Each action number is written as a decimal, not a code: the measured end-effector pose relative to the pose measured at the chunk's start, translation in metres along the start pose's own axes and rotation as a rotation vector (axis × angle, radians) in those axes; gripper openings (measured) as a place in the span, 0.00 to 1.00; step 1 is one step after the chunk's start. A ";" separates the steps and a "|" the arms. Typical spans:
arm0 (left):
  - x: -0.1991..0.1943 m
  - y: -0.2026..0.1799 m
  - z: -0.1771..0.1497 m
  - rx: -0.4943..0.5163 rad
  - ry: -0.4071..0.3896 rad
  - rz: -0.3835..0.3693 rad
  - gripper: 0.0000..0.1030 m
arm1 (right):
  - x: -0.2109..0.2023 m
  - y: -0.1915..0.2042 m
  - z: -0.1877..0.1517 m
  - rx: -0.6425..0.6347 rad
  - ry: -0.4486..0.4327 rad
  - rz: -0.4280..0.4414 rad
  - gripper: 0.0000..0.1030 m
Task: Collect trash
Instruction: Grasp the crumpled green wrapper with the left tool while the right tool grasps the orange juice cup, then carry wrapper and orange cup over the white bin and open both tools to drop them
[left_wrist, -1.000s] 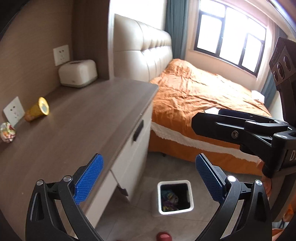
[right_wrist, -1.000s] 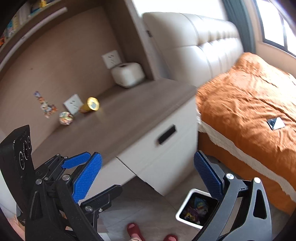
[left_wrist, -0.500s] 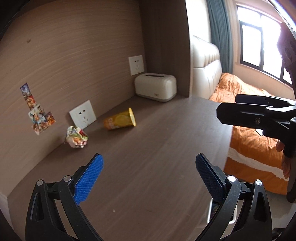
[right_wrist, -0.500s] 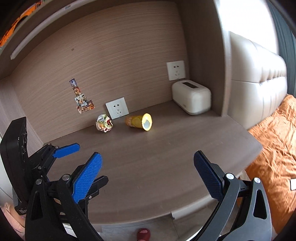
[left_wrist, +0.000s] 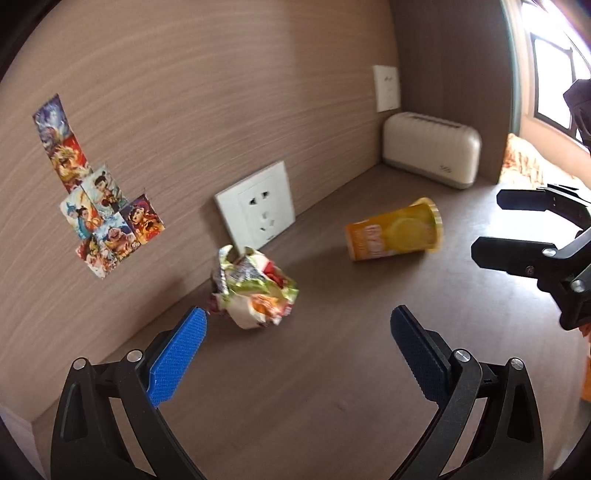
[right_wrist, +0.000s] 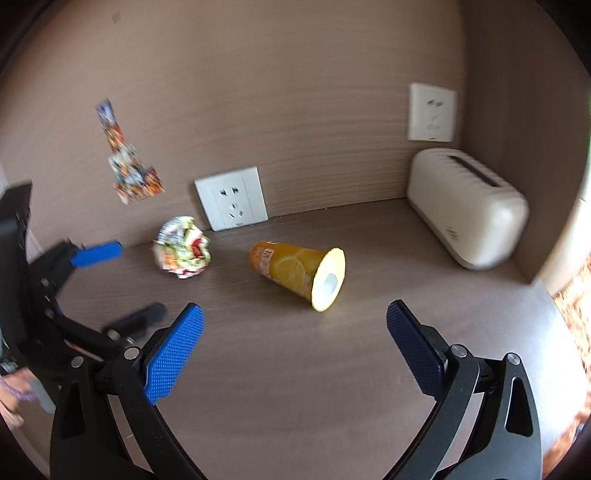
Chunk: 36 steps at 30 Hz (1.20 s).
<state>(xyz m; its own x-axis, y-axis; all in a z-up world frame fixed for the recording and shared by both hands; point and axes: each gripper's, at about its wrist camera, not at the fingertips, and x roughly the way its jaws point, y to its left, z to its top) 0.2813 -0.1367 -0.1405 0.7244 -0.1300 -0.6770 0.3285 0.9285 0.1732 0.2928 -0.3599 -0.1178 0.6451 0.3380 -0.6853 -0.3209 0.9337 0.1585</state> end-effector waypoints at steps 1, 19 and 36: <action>0.008 0.004 0.002 -0.001 0.005 0.005 0.95 | 0.014 -0.001 0.003 -0.018 0.013 -0.004 0.96; 0.088 0.037 0.012 -0.081 0.131 -0.089 0.59 | 0.098 0.004 0.024 -0.115 0.132 0.028 0.65; -0.014 -0.001 0.016 -0.032 0.017 -0.145 0.58 | -0.020 -0.015 0.007 0.026 -0.037 0.048 0.59</action>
<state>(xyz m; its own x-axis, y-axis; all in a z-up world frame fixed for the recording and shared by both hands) 0.2804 -0.1411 -0.1194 0.6602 -0.2576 -0.7055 0.4088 0.9113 0.0498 0.2900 -0.3802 -0.1016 0.6550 0.3864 -0.6494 -0.3344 0.9189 0.2094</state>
